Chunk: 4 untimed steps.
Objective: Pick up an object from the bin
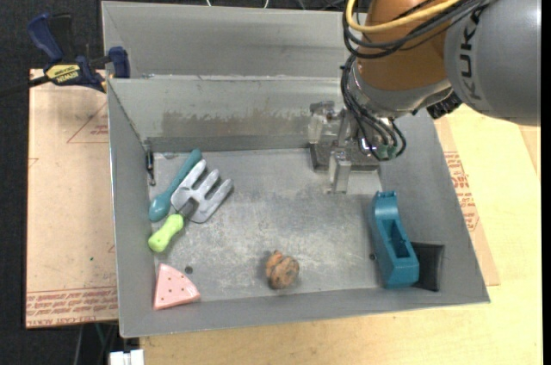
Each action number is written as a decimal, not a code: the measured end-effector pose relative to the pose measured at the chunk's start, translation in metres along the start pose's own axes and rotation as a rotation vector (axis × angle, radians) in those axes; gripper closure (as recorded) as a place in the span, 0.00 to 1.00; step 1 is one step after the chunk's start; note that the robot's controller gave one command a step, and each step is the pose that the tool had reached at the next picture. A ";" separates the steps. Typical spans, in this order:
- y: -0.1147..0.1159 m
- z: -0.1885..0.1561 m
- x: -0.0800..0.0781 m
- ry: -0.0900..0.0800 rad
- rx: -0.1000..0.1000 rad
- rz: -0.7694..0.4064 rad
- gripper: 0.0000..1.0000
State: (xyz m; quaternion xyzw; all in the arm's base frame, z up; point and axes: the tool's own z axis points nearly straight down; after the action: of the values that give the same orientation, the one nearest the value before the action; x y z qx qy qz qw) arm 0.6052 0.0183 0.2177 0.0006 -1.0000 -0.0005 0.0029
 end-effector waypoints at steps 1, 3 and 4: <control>0.000 -0.005 -0.002 -0.008 0.000 0.000 0.00; -0.075 0.065 -0.023 -0.016 -0.005 0.424 0.00; -0.108 0.082 -0.031 -0.011 -0.003 0.333 0.00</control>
Offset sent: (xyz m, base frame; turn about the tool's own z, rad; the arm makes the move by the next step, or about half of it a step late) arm 0.0213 -0.0820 -0.1477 0.3262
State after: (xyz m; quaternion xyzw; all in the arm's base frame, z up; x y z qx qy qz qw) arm 0.6356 -0.0891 0.1350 -0.1651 -0.9863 -0.0017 -0.0023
